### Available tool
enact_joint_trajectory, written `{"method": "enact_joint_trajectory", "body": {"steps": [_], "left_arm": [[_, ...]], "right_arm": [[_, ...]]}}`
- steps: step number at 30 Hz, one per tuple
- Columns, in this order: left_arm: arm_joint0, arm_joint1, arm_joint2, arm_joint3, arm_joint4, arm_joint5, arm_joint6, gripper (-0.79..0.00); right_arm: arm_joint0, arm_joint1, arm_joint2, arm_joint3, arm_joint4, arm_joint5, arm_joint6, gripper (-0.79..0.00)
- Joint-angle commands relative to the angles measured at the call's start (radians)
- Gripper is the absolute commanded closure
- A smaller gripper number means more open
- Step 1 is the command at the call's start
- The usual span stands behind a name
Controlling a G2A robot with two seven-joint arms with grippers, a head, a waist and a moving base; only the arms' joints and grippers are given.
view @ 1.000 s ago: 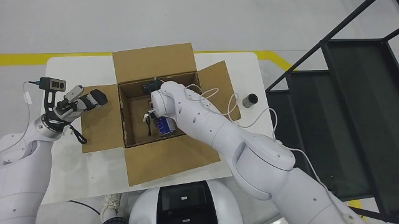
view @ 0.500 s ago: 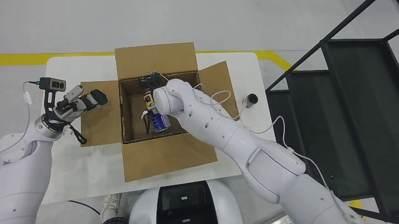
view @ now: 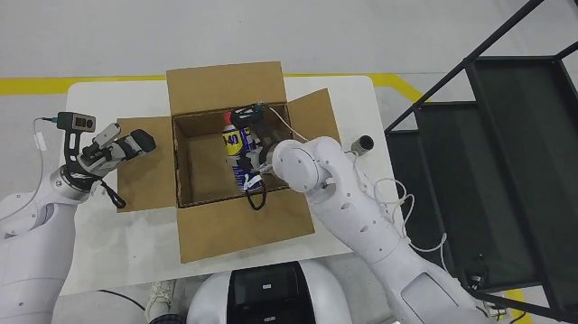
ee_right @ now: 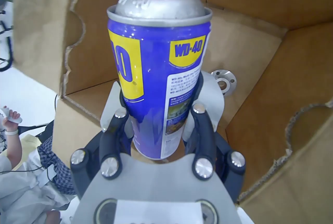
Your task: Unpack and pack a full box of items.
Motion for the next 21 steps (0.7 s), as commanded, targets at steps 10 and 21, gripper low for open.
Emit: {"method": "enact_joint_trajectory", "body": {"steps": [10, 21], "left_arm": [[0.000, 0.000, 0.000, 0.000, 0.000, 0.000, 0.000, -0.785], [0.000, 0.000, 0.000, 0.000, 0.000, 0.000, 0.000, -0.785]], "right_arm": [[-0.185, 0.038, 0.114, -0.195, -0.019, -0.146, -0.204, 0.000], [-0.202, 0.041, 0.117, -0.206, -0.019, -0.154, -0.228, 0.000]]}}
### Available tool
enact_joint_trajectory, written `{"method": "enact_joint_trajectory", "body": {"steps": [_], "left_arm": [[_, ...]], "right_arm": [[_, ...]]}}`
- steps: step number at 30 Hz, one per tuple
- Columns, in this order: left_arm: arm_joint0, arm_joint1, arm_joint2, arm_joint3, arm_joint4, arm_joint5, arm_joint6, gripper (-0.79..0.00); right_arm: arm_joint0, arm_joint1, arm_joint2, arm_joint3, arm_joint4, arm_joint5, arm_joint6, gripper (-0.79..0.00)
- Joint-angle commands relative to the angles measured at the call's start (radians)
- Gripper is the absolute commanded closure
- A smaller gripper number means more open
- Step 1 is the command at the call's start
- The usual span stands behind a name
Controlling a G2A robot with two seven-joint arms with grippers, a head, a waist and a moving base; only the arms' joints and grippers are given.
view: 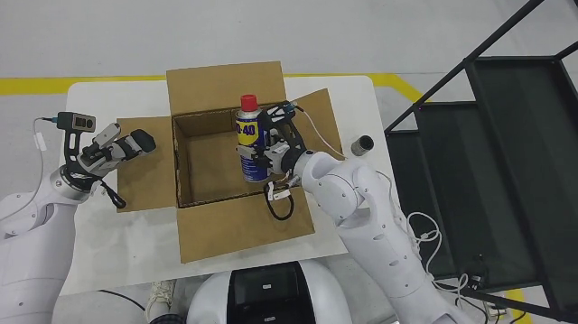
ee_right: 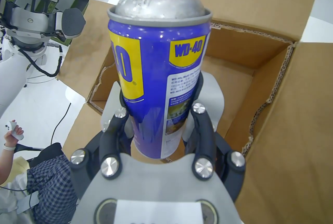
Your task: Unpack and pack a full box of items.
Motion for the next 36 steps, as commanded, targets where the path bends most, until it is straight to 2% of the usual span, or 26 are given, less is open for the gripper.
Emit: {"method": "enact_joint_trajectory", "body": {"steps": [1, 14, 26, 36], "left_arm": [[0.000, 0.000, 0.000, 0.000, 0.000, 0.000, 0.000, -0.785], [0.000, 0.000, 0.000, 0.000, 0.000, 0.000, 0.000, -0.785], [0.000, 0.000, 0.000, 0.000, 0.000, 0.000, 0.000, -0.785], [0.000, 0.000, 0.000, 0.000, 0.000, 0.000, 0.000, -0.785]], "right_arm": [[0.000, 0.000, 0.000, 0.000, 0.000, 0.000, 0.000, 0.000], [-0.009, 0.003, 0.016, -0.004, 0.004, -0.004, -0.020, 0.000], [-0.164, 0.051, 0.323, -0.130, 0.275, -0.213, -0.037, 0.000], [-0.296, 0.083, 0.553, -0.175, 0.526, -0.387, -0.084, 0.000]]}}
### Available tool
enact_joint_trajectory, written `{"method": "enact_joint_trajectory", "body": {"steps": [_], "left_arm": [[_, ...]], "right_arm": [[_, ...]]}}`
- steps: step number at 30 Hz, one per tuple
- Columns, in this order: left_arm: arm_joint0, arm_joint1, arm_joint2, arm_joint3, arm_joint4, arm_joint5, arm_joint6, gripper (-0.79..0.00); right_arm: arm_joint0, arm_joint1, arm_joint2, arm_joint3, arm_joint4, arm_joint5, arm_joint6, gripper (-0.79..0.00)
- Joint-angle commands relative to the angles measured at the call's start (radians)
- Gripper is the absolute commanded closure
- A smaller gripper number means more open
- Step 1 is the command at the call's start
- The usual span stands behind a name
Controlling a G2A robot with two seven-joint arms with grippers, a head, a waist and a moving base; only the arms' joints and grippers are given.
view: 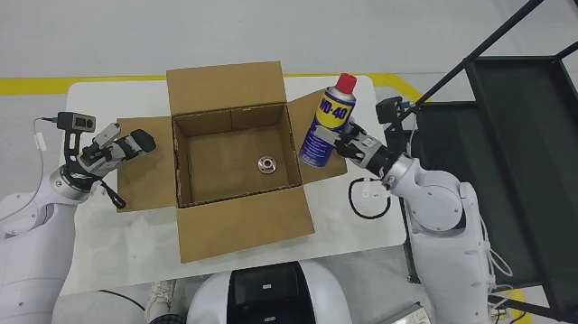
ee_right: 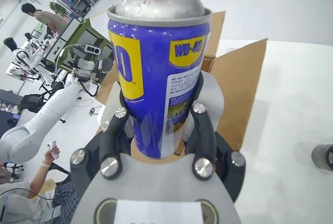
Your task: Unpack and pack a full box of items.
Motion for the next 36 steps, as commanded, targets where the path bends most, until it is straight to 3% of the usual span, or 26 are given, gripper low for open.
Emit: {"method": "enact_joint_trajectory", "body": {"steps": [1, 12, 31, 36], "left_arm": [[0.000, 0.000, 0.000, 0.000, 0.000, 0.000, 0.000, -0.785], [0.000, 0.000, 0.000, 0.000, 0.000, 0.000, 0.000, -0.785], [0.000, 0.000, 0.000, 0.000, 0.000, 0.000, 0.000, -0.785], [0.000, 0.000, 0.000, 0.000, 0.000, 0.000, 0.000, -0.785]], "right_arm": [[-0.029, 0.006, 0.041, 0.000, 0.057, -0.051, -0.007, 0.000], [-0.107, 0.039, 0.177, 0.099, 0.382, -0.317, 0.019, 0.000], [-0.107, 0.039, 0.177, 0.099, 0.382, -0.317, 0.019, 0.000], [-0.114, 0.047, 0.230, 0.138, 0.342, -0.312, -0.046, 0.000]]}}
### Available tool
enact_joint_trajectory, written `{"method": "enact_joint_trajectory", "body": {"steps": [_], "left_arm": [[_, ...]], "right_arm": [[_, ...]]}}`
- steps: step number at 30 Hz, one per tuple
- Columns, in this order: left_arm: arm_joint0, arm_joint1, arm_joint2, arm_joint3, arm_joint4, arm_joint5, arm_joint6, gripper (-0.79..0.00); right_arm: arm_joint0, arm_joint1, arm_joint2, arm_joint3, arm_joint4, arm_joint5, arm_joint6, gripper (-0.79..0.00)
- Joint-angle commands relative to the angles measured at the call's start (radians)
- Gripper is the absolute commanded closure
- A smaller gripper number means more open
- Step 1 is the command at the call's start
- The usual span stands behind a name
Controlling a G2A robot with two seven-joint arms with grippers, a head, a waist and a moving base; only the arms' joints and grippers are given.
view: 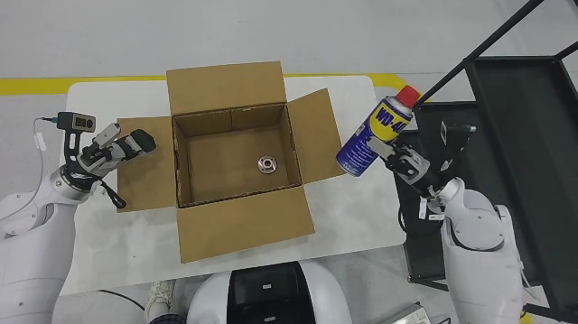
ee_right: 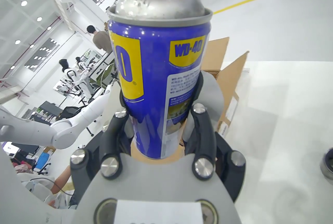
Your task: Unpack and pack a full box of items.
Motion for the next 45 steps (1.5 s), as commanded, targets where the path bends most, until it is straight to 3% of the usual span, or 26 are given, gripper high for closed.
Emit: {"method": "enact_joint_trajectory", "body": {"steps": [1, 8, 12, 19, 23, 40, 45], "left_arm": [[0.000, 0.000, 0.000, 0.000, 0.000, 0.000, 0.000, -0.785], [0.000, 0.000, 0.000, 0.000, 0.000, 0.000, 0.000, -0.785], [0.000, 0.000, 0.000, 0.000, 0.000, 0.000, 0.000, -0.785], [0.000, 0.000, 0.000, 0.000, 0.000, 0.000, 0.000, -0.785], [0.000, 0.000, 0.000, 0.000, 0.000, 0.000, 0.000, -0.785], [0.000, 0.000, 0.000, 0.000, 0.000, 0.000, 0.000, -0.785], [0.000, 0.000, 0.000, 0.000, 0.000, 0.000, 0.000, -0.785]], "right_arm": [[-0.005, 0.003, 0.029, 0.031, -0.006, -0.022, -0.038, 0.000], [-0.041, -0.002, 0.090, 0.183, -0.203, -0.244, -0.310, 0.000], [-0.060, -0.014, 0.091, 0.254, -0.406, -0.297, -0.479, 0.000], [-0.060, -0.037, 0.048, 0.335, -0.924, -0.234, -0.877, 0.000], [-0.059, -0.039, 0.006, 0.397, -1.108, -0.184, -1.069, 0.000], [-0.059, -0.039, 0.006, 0.397, -1.108, -0.184, -1.069, 0.000], [-0.040, -0.039, -0.028, 0.456, -1.094, -0.134, -1.062, 0.000]]}}
